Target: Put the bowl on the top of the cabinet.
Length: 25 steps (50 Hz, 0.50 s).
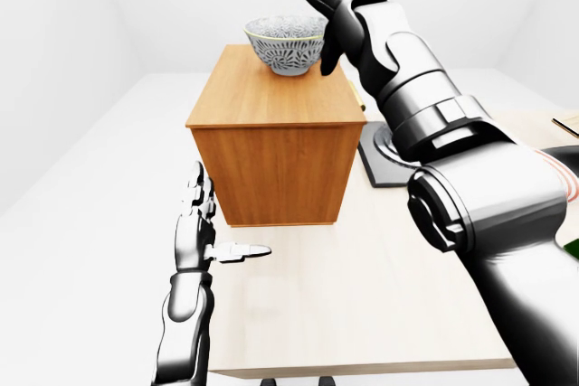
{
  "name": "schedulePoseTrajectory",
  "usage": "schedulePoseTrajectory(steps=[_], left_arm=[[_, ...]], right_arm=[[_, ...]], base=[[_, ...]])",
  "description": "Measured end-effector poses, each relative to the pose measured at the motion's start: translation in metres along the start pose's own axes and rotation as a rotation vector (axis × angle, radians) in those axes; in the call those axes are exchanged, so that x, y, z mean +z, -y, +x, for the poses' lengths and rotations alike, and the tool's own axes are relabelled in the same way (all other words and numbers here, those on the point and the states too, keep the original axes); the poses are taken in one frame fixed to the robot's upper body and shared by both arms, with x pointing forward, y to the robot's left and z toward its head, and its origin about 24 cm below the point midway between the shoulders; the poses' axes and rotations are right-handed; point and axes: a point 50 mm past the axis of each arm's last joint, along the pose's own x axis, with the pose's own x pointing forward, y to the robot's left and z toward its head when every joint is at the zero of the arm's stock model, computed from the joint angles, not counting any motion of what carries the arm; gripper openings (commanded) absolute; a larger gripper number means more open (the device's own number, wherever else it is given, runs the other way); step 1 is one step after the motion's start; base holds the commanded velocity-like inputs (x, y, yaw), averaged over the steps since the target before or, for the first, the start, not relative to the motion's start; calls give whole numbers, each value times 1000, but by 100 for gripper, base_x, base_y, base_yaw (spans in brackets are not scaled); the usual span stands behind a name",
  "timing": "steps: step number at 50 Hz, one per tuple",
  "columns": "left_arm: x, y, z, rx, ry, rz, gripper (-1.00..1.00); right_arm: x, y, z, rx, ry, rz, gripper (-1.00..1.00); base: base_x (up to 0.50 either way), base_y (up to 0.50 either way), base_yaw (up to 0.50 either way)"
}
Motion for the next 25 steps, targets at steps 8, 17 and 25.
schedulePoseTrajectory(steps=[8,17,25], left_arm=[[0,0,0,0,0,-1,100],[0,0,0,0,0,-2,100],[0,0,0,3,0,-2,100]], right_arm=[[-25,25,-1,-27,-63,-18,100],[-62,55,-8,-63,-157,-42,100],[-97,77,-19,-93,-248,-67,100]], base=[[1,0,0],[0,0,0],[1,0,0]])
